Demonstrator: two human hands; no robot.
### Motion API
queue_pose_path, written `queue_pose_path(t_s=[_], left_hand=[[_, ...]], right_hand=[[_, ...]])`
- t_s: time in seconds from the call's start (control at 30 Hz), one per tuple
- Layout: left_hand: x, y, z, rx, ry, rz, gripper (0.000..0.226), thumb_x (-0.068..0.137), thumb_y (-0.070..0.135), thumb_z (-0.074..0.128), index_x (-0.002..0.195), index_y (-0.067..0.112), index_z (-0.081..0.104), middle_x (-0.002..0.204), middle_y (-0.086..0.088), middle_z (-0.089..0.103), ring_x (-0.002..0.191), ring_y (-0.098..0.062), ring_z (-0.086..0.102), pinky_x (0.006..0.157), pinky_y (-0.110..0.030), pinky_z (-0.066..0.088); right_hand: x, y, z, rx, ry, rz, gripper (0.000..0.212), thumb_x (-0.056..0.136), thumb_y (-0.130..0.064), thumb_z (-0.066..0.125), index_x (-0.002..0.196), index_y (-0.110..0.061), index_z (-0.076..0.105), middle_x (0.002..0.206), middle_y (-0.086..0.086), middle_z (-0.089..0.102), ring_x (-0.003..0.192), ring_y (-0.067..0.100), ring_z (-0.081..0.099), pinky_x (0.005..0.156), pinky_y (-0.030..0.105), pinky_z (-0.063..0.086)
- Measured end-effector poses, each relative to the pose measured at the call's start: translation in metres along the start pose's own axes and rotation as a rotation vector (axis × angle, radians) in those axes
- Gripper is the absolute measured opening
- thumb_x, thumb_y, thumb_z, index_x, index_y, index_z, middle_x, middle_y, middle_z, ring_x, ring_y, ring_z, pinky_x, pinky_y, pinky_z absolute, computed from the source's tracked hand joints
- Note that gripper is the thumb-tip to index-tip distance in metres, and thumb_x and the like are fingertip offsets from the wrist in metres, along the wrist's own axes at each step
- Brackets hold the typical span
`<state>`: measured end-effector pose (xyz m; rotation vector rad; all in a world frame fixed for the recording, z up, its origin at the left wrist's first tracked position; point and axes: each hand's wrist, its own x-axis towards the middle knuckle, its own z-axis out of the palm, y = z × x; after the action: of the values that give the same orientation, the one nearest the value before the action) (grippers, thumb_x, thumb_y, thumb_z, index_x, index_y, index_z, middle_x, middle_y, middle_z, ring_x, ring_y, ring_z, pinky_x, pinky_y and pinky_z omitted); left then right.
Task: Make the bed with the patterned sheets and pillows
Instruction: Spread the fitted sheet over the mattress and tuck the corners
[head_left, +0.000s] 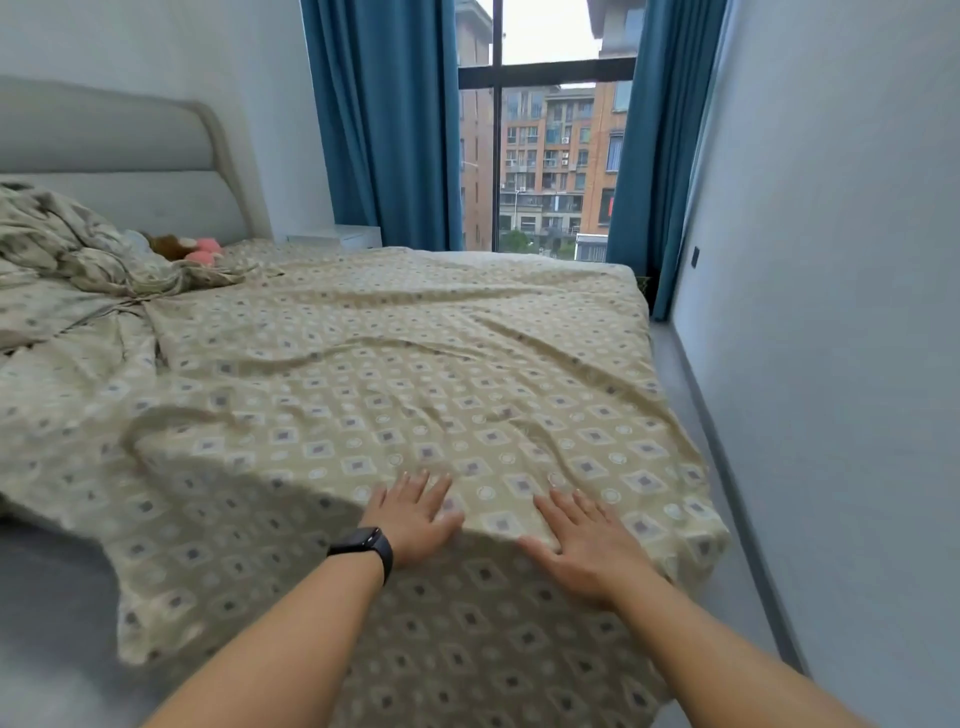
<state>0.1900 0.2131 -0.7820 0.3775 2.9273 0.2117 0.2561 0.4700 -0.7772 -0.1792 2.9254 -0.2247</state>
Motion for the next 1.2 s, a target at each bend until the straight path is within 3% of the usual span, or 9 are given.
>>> queue_pose_path(t_s=[0.2,0.37,0.47,0.53,0.6,0.77,1.03,1.13,1.2], left_hand=[[-0.049,-0.012,0.015,-0.103,0.069,0.068,0.074,0.098,0.056,0.047,0.158,0.047,0.006,0.17,0.005,-0.001,0.156,-0.018,-0.009,0.126,-0.04,0.003],[-0.051,0.007,0.009,-0.122,0.328,0.008,0.051,0.096,0.047,0.052,0.146,0.041,0.043,0.144,0.002,0.048,0.135,-0.022,0.042,0.109,-0.041,0.039],[-0.054,0.02,0.014,-0.105,0.426,0.047,0.038,0.094,0.047,0.057,0.13,0.034,0.06,0.124,0.004,0.06,0.116,-0.02,0.057,0.097,-0.042,0.045],[-0.051,0.026,0.02,-0.113,0.499,0.082,0.028,0.093,0.042,0.062,0.118,0.03,0.067,0.113,0.005,0.065,0.104,-0.02,0.062,0.089,-0.04,0.045],[-0.048,0.025,0.023,-0.102,0.553,0.11,0.02,0.093,0.038,0.065,0.109,0.028,0.07,0.105,0.004,0.067,0.096,-0.022,0.063,0.082,-0.038,0.045],[-0.036,0.027,0.017,-0.145,0.589,0.137,0.003,0.091,0.025,0.069,0.091,0.022,0.071,0.094,0.003,0.069,0.09,-0.027,0.062,0.075,-0.036,0.044],[-0.041,0.03,0.011,-0.171,0.546,0.12,0.015,0.091,0.011,0.061,0.082,0.023,0.059,0.088,0.006,0.062,0.084,-0.025,0.057,0.073,-0.035,0.039],[-0.045,0.036,0.007,-0.195,0.546,0.168,0.013,0.092,0.011,0.061,0.084,0.02,0.06,0.088,0.003,0.063,0.083,-0.025,0.058,0.073,-0.035,0.043],[-0.049,0.05,0.004,-0.198,0.549,0.244,0.007,0.094,0.014,0.062,0.089,0.018,0.063,0.091,0.003,0.063,0.082,-0.024,0.057,0.07,-0.034,0.044]], right_hand=[[-0.055,0.006,0.014,0.0,0.1,0.126,0.08,0.097,-0.071,0.031,0.161,-0.038,-0.005,0.169,-0.012,-0.011,0.156,0.017,-0.012,0.126,0.04,-0.008],[-0.094,0.013,0.024,0.14,0.181,0.149,0.072,0.102,-0.053,0.042,0.162,-0.034,0.007,0.17,-0.012,-0.003,0.156,0.016,-0.012,0.127,0.043,-0.003],[-0.114,0.02,0.021,0.471,0.246,0.148,0.062,0.101,-0.044,0.052,0.158,-0.028,0.032,0.165,-0.007,0.025,0.154,0.019,0.017,0.125,0.039,0.019],[-0.114,0.031,0.011,0.661,0.391,0.234,0.051,0.098,-0.039,0.058,0.146,-0.023,0.049,0.149,0.0,0.047,0.135,0.019,0.045,0.111,0.036,0.039],[-0.105,0.047,0.011,0.726,0.486,0.416,0.051,0.092,-0.044,0.063,0.136,-0.021,0.055,0.138,0.004,0.051,0.121,0.021,0.053,0.103,0.04,0.047],[-0.073,0.083,0.034,1.177,0.247,0.665,0.083,0.074,-0.074,0.067,0.13,-0.013,0.057,0.118,0.008,0.066,0.102,0.032,0.067,0.092,0.05,0.057],[-0.068,0.073,0.026,0.915,0.467,0.682,0.029,0.1,-0.04,0.057,0.099,-0.01,0.06,0.105,0.014,0.065,0.1,0.035,0.061,0.092,0.045,0.051],[-0.074,0.074,0.017,0.955,0.479,0.644,0.024,0.104,-0.031,0.049,0.093,-0.011,0.057,0.098,0.01,0.059,0.092,0.031,0.058,0.084,0.041,0.049],[-0.081,0.076,0.001,0.988,0.682,0.712,0.019,0.102,-0.023,0.044,0.097,-0.01,0.058,0.101,0.015,0.061,0.094,0.033,0.058,0.084,0.041,0.048]])
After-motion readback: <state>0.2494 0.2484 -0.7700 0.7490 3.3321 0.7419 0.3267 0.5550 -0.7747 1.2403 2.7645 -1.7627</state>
